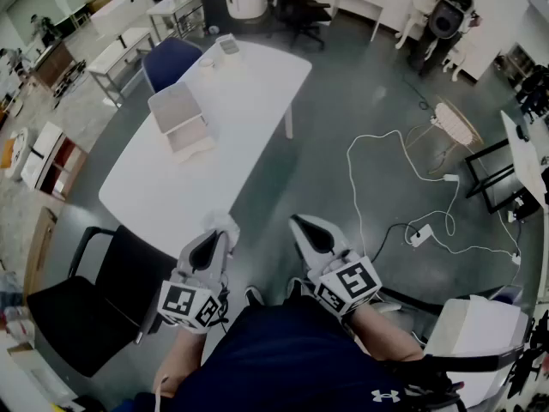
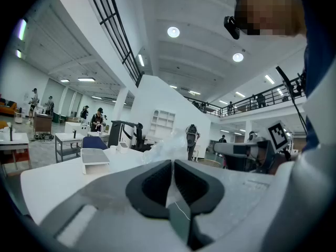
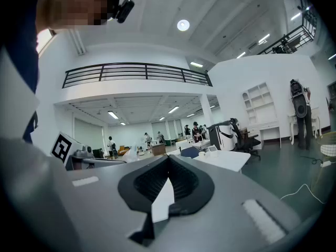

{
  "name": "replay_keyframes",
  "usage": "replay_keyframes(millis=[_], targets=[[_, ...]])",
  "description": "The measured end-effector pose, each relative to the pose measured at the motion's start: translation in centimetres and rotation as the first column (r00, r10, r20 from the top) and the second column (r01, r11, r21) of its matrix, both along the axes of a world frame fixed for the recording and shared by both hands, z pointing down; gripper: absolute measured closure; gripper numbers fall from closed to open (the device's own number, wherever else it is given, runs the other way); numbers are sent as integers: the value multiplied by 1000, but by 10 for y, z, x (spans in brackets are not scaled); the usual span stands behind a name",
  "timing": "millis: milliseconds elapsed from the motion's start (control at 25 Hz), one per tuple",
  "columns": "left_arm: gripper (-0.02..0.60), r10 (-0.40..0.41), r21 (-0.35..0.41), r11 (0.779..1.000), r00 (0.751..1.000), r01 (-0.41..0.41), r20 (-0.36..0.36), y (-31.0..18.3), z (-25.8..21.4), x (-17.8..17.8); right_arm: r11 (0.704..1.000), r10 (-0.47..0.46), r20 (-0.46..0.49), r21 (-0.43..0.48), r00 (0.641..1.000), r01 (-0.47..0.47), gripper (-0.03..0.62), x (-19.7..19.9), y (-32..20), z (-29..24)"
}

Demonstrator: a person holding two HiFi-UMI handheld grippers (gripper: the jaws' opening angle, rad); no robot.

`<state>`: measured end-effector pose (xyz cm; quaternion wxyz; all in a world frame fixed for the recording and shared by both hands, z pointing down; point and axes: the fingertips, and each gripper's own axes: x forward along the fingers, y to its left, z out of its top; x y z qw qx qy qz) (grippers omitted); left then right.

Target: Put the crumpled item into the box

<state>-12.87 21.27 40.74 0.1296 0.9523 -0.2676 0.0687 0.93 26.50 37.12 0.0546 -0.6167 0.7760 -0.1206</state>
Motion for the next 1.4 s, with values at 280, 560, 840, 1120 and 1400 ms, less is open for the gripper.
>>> replay_keyframes(millis=[280,560,840,1120,1400], targets=[[565,71,31,997,996,-69,-48,-29,-6,22,998,57,-68,-3,996,-58,592,14,-24,-5],[565,63,35,998,997,-61,-50,-37,-3,13,997,72,-58,-3,996,-72,592,9,-32,-1],[565,27,44,999,998,-25,-49,-56,-3,-32,995,101,-69,-18,993,-102,592,-13,-50,-1],[565,21,66,998,998,-18,-53,-87,23,-67,991,122,-85,-40,989,-126,592,-42,-65,29],[565,29,74,997,998,-25,-48,-101,25,-65,988,136,-80,-57,987,-141,592,-41,-68,36]])
